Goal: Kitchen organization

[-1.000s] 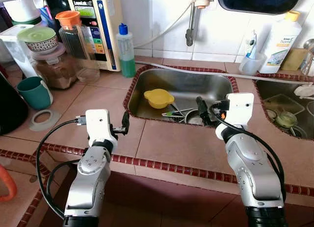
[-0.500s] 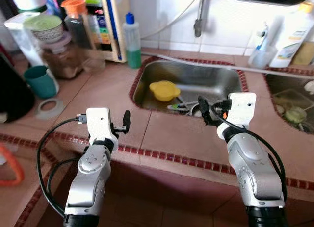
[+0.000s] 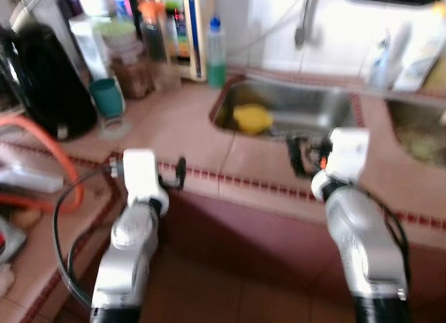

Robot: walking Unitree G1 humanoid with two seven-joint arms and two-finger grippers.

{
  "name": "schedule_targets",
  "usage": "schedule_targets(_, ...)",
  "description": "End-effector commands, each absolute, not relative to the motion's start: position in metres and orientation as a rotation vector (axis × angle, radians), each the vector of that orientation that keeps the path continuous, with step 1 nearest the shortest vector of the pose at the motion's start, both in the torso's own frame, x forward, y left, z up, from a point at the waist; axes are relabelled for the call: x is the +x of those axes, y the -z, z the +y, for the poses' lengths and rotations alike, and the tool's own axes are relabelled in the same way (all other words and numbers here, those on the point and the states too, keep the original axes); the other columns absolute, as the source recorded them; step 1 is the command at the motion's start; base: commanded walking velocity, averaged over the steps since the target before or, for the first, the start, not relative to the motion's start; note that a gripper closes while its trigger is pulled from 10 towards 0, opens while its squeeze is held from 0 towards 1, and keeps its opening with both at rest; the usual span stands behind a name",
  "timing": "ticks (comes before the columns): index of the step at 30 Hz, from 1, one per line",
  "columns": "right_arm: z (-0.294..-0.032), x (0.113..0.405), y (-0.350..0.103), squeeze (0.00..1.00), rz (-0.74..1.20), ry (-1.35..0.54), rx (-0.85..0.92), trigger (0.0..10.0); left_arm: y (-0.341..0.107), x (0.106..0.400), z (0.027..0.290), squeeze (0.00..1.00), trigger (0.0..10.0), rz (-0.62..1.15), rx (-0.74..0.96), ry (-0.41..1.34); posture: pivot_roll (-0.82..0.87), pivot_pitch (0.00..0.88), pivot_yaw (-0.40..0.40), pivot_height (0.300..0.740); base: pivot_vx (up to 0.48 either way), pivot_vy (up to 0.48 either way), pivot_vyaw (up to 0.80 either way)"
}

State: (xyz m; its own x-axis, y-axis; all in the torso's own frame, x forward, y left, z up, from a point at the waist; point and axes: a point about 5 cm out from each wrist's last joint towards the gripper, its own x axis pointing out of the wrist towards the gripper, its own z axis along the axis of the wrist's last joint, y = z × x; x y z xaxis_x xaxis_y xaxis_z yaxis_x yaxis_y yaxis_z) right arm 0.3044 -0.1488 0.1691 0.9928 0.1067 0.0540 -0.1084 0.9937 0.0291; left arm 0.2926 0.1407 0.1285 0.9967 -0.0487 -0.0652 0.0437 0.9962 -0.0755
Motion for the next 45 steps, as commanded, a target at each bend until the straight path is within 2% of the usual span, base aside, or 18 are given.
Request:
schedule_targets(1,-0.149,0.306,-0.174,0.0,-0.064,-0.111,0.028,10.0,-0.131,0.293,0.141,0.0,10.0,0.063,-0.075,0.048,-0.06,0.011,0.059,0.74,0.0,0.0,0.0)
schedule_targets(18,-0.148,0.306,-0.173,0.0,-0.063,-0.112,0.011,10.0,-0.137,0.297,0.142,0.0,10.0,0.02,-0.025,0.038,-0.06,0.006,0.06,0.74,0.0,0.0,-0.05)
schedule_targets(45,-0.148,0.306,-0.171,0.0,-0.049,-0.108,0.024,10.0,-0.13,0.294,0.131,0.0,10.0,0.07,-0.062,0.103,-0.07,0.014,0.058,0.74,0.0,0.0,-0.77)
